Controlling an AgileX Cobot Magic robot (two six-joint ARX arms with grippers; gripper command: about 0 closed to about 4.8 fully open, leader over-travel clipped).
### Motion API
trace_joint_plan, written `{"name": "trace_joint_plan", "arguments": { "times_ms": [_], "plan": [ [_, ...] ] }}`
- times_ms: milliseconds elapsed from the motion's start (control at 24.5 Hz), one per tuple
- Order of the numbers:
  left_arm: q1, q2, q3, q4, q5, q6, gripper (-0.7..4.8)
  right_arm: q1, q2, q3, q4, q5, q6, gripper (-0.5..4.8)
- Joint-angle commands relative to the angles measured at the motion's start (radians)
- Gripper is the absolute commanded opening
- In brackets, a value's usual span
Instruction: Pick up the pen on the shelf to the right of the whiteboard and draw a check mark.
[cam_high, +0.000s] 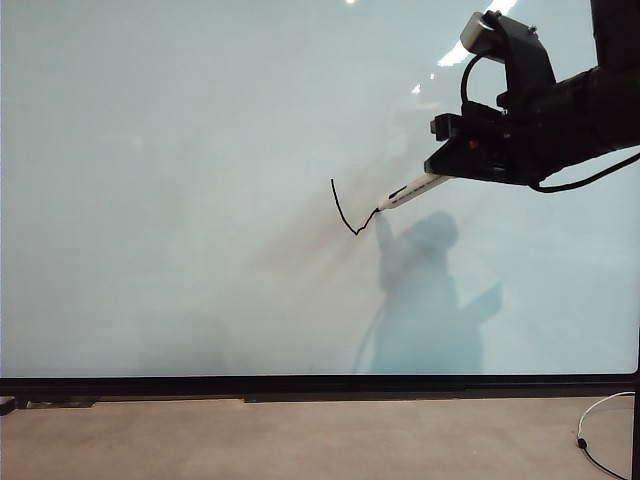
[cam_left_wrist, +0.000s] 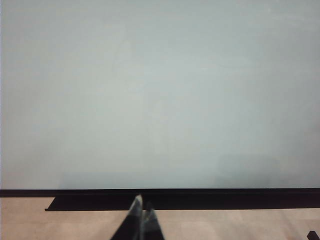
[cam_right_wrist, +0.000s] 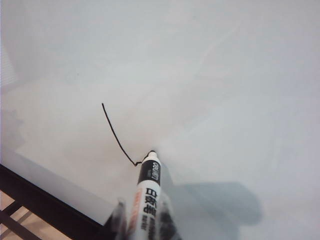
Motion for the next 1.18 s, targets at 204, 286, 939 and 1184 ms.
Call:
{"name": "trace_joint_plan", "arguments": {
  "times_ms": [204, 286, 939, 1184],
  "plan": [
    [0.0, 0.0, 0.003, 0.013, 0.0, 0.005, -0.04, -0.022, -0.041, 0.002, 0.009, 0.023, -0.028, -0.03],
    [0.0, 0.0, 0.003, 0.013, 0.0, 0.005, -0.04, -0.029, -0.051, 0.002, 0.001, 0.014, -0.029, -0.03],
    [0.0, 0.0, 0.003, 0.013, 0.0, 0.005, -0.04, -0.03, -0.117, 0.001, -0.043, 0.016, -0.056, -0.03],
    [0.0, 0.0, 0.003, 0.013, 0.0, 0.005, -0.04, -0.041, -0.145, 0.001, -0.052, 0.016, -0.061, -0.03]
  ]
}}
